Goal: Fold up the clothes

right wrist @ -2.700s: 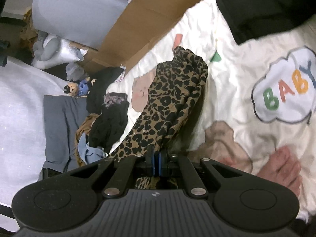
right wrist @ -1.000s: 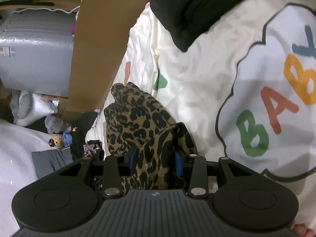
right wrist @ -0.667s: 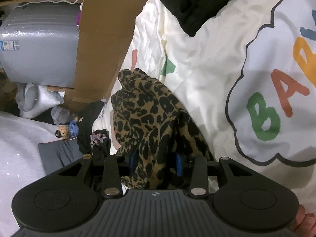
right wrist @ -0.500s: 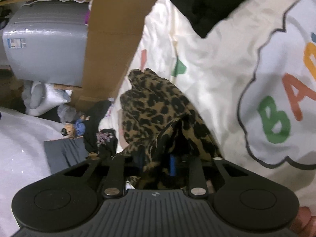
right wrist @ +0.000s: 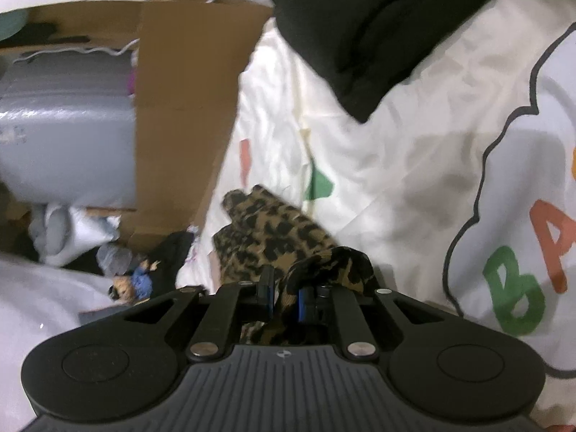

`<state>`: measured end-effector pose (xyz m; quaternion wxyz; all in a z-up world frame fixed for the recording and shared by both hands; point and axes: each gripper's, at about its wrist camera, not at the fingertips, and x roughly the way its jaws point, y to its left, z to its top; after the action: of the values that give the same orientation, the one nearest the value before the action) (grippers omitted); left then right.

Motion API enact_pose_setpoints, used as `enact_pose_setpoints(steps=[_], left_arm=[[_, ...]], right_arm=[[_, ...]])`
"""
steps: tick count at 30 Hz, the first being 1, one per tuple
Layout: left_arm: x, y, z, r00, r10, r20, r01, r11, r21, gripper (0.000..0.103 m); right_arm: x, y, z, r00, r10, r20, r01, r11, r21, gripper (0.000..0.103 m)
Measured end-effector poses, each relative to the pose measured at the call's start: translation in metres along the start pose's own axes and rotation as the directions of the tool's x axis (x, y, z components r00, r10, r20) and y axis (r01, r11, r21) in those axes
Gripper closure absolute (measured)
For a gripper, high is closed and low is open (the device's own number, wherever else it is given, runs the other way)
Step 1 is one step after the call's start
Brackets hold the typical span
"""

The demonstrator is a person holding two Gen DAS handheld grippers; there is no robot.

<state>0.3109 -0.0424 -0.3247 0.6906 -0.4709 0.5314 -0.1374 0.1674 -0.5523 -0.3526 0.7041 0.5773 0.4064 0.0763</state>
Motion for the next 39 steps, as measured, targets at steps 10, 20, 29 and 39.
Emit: enact_pose_setpoints(steps=[10,20,29,39], left_arm=[[0.004,-0.016,0.022,1.000,0.007,0.021,-0.008,1.000,0.022,0.079],[-0.014,-0.041,0.033,0.992,0.060,0.112,-0.079,0.982,0.173,0.074],[0.005,-0.053,0.010,0.952,0.281,0.122,-0.301,0.793,0.530,0.071],[0.050,-0.053,-0.020,0.922,0.311,0.230,-0.375,0.574,0.728,0.067]], right_arm=[[-0.017,0.001,0.015,0.993,0.058,0.102,-0.063,0.997,0.044,0.047],[-0.034,0.016,0.018,0.981,-0.002,0.192,0.019,0.996,-0.086,0.047],[-0.026,0.047,0.003,0.968,-0.168,0.186,0.225,0.910,-0.349,0.049],[-0.020,0.074,0.003,0.914,-0.375,0.156,0.397,0.740,-0.543,0.049]])
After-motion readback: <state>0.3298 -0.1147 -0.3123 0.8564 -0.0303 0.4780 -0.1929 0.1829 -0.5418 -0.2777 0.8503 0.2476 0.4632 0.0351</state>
